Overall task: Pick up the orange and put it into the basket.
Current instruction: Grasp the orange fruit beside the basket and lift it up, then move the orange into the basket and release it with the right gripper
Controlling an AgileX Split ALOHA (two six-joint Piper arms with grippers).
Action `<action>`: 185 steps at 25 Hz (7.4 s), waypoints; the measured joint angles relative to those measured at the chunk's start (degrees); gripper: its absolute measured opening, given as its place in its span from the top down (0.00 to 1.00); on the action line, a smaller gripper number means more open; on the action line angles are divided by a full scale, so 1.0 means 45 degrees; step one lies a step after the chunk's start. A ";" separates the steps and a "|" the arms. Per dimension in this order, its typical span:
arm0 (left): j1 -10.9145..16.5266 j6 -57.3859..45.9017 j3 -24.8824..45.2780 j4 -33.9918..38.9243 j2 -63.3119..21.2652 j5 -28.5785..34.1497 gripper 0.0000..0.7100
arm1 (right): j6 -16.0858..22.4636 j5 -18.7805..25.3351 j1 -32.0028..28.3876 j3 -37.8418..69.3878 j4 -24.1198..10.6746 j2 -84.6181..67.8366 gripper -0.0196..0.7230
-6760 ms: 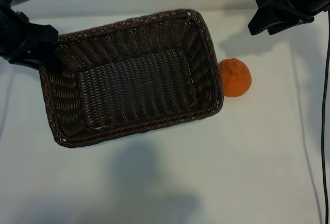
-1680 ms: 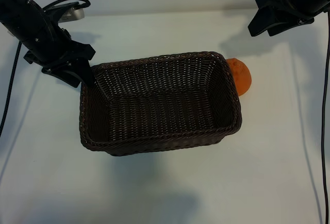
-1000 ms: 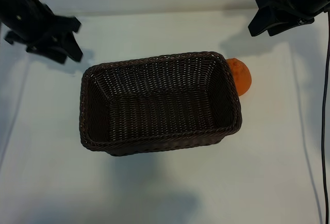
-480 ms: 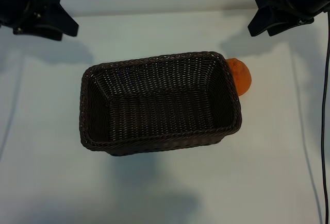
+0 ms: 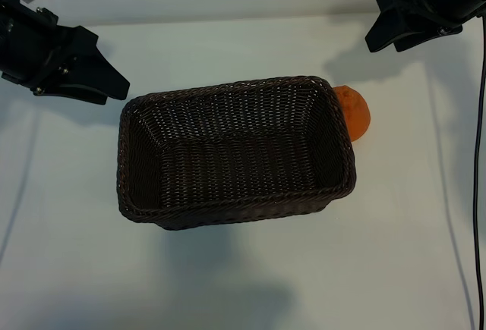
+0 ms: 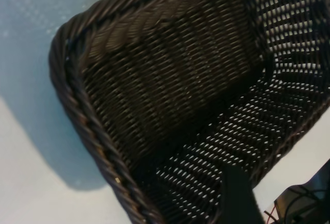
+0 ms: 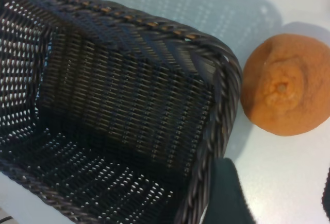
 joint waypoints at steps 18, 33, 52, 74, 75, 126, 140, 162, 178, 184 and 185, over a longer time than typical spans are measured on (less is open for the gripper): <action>0.0000 0.0327 0.1183 -0.0342 -0.0026 -0.0156 0.38 | 0.0000 -0.0081 0.0000 0.0000 0.0000 0.0000 0.38; 0.0000 0.0621 0.1183 -0.0366 -0.0037 -0.0156 0.39 | -0.0156 -0.0496 0.0000 0.0000 -0.0753 0.0000 0.38; 0.0000 0.0694 0.1183 -0.0366 -0.0037 -0.0156 0.42 | -0.0760 -0.1530 0.0000 0.0000 -0.1044 0.2143 0.38; 0.0000 0.0694 0.1183 -0.0354 -0.0037 -0.0156 0.42 | -0.1336 -0.1797 0.0000 0.0000 -0.0930 0.3224 0.38; 0.0000 0.0694 0.1183 -0.0354 -0.0037 -0.0156 0.42 | -0.1348 -0.1750 0.0000 0.0000 -0.0826 0.3293 0.38; 0.0000 0.0708 0.1148 -0.0342 -0.0037 -0.0156 0.42 | -0.1663 -0.1696 0.0575 -0.0778 0.0230 0.4603 0.92; 0.0000 0.0708 0.1148 -0.0342 -0.0037 -0.0156 0.42 | -0.0732 0.0605 0.0429 -0.2860 -0.1021 0.4550 0.92; 0.0000 0.0692 0.1148 -0.0342 -0.0037 -0.0156 0.42 | -0.0454 0.0819 -0.0355 -0.3060 -0.0885 0.1176 0.92; 0.0000 0.0692 0.1148 -0.0342 -0.0037 -0.0156 0.42 | -0.0341 0.0851 0.0601 -0.2278 -0.0976 0.0402 0.92; 0.0000 0.0692 0.1148 -0.0342 -0.0037 -0.0156 0.42 | -0.0341 0.0846 0.1961 -0.2243 -0.0968 0.0402 0.92; 0.0000 0.0692 0.1148 -0.0342 -0.0037 -0.0156 0.42 | -0.0341 0.0846 0.2129 -0.2233 -0.0968 0.0402 0.92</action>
